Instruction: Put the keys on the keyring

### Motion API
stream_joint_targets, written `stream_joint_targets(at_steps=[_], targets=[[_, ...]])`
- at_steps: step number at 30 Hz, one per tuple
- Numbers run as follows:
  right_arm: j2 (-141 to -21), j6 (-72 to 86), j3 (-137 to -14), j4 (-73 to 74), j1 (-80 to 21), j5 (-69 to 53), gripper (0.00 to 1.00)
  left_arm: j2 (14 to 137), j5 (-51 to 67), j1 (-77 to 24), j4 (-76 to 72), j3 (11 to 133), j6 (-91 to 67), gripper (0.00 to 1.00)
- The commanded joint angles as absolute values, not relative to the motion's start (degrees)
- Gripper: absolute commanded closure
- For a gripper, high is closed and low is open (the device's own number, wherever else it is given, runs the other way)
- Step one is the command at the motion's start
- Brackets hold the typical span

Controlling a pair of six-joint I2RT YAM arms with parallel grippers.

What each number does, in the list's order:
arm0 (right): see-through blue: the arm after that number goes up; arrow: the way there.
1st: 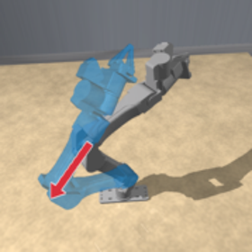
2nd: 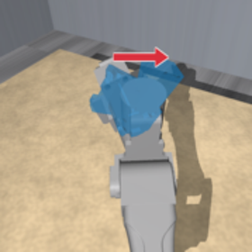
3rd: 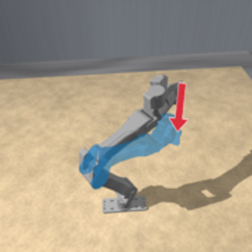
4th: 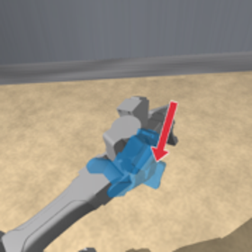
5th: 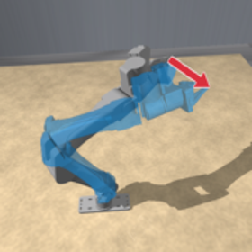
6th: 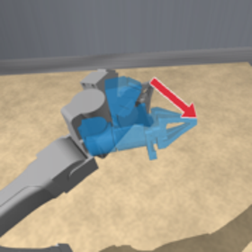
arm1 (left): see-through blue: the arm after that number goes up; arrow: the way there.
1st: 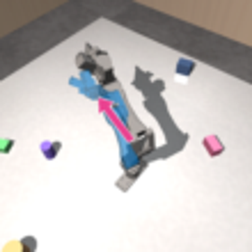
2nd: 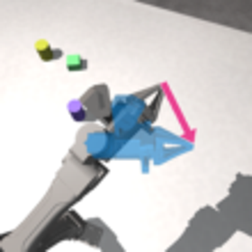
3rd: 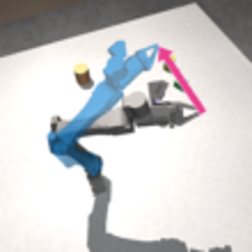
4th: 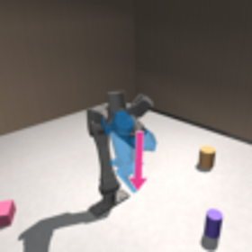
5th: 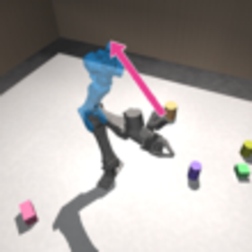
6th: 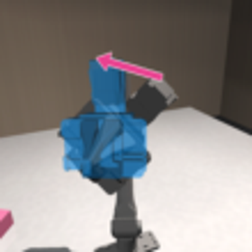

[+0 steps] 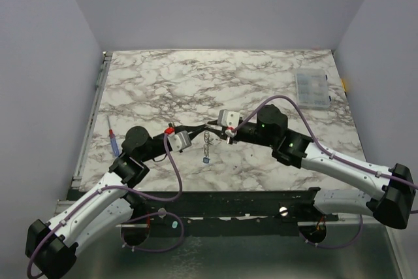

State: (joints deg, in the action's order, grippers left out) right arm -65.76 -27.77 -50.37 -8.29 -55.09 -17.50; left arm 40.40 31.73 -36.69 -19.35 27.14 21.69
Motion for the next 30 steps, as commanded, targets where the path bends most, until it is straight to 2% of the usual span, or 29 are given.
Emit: stream_joint_targets(at_steps=[1,8,26,30], targets=[[-66.8,-28.8,-51.0,-3.8,-55.0,-18.4,0.73,39.7,33.2,-37.2,-21.3,27.1,21.5,1.0],[-65.7,-29.8,-50.9,-2.3,-55.0,-18.5,0.64,39.7,32.9,-37.2,-20.6,27.3,22.0,1.0],[-66.2,-29.7,-51.0,-3.1,-55.0,-20.4,0.65,39.7,33.2,-37.1,-20.2,27.4,22.2,1.0],[-66.7,-29.8,-50.8,-4.6,-55.0,-18.7,0.71,39.7,33.3,-37.2,-20.2,27.5,22.2,1.0]])
